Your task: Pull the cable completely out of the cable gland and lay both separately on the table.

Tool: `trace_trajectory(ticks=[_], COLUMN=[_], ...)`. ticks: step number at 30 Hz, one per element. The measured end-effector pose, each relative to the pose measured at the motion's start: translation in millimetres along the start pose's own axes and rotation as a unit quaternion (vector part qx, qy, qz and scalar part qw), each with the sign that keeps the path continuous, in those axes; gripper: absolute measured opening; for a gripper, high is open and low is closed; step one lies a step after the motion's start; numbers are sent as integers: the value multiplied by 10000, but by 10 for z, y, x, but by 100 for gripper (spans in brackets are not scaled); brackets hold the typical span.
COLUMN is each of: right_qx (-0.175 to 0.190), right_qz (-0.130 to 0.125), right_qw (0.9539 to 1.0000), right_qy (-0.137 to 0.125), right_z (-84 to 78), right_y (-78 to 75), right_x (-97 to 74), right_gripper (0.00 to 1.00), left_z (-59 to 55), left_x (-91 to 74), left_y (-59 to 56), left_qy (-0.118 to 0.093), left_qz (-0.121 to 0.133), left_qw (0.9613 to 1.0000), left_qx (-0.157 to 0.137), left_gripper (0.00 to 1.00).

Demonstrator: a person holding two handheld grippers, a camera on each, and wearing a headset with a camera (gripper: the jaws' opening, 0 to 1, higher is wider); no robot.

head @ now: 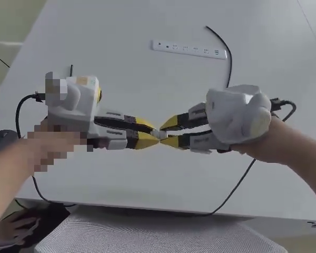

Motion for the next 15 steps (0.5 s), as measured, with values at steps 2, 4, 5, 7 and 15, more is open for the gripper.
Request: trace_trajectory(ticks=[2,4,5,7,15], right_qx=[-74,-127,-167,-189,51], right_qz=[-39,-103,-145,-187,-259], right_qw=[10000,9999,9998,9996,9996], right_qy=[-10,3,0,-12,-46], right_z=[11,11,7,8,-11], right_y=[18,17,12,8,-23], right_x=[-6,-4,-2,1,12], right_gripper=[7,7,7,7,8], left_z=[7,11,14,14,29], left_x=[-4,-5,-8,-12,-18], left_y=[-6,-6,-5,3,12], left_qy=[-26,-29,-38,-61,-49], left_qz=[-29,-29,-26,-21,9], left_qw=[10000,10000,10000,10000,10000], left_qx=[-42,-25,-29,-43,18], left_gripper=[14,14,15,15,15])
Point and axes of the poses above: the centre of the closed fingertips' face, and the gripper's own axes: x roughly forward along the fingers, y roughly to its left, z roughly out of its top, the point moved 10 cm from there along -x, roughly backward along the fingers, and after that the axes turned 14 degrees about -z, right-handed, at the moved point
